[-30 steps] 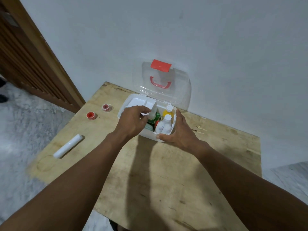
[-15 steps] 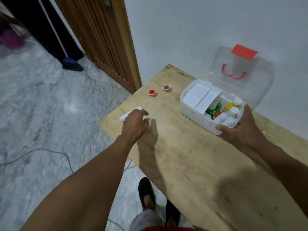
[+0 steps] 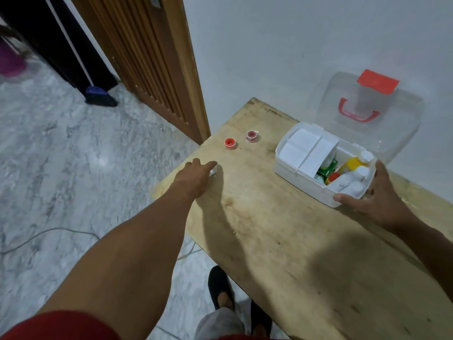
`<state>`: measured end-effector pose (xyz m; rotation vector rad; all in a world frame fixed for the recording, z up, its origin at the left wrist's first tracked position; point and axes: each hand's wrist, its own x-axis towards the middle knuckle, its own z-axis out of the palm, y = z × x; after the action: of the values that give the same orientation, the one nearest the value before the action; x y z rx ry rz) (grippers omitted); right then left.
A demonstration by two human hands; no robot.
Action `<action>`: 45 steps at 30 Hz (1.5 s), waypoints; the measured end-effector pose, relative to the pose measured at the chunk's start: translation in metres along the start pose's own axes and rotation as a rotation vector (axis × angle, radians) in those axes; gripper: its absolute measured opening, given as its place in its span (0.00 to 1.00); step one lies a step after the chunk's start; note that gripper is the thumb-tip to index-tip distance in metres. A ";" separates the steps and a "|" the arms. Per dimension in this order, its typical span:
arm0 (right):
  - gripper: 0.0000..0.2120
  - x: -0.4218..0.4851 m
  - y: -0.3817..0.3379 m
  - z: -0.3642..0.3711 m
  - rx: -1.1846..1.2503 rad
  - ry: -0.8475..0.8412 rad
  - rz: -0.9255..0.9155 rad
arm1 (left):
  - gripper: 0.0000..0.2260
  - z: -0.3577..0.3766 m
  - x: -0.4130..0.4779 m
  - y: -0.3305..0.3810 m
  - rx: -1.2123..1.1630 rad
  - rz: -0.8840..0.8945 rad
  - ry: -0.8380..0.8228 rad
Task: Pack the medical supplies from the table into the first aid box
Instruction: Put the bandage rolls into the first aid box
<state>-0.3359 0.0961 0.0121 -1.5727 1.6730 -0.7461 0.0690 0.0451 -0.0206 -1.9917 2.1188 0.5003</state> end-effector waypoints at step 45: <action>0.58 0.012 0.009 0.010 -0.086 -0.025 0.035 | 0.33 -0.084 0.072 0.206 -0.494 0.201 -0.218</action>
<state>-0.3332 0.0858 -0.0020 -1.6008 1.7309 -0.6416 -0.1332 -0.0450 0.0544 -1.8316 2.2187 1.3218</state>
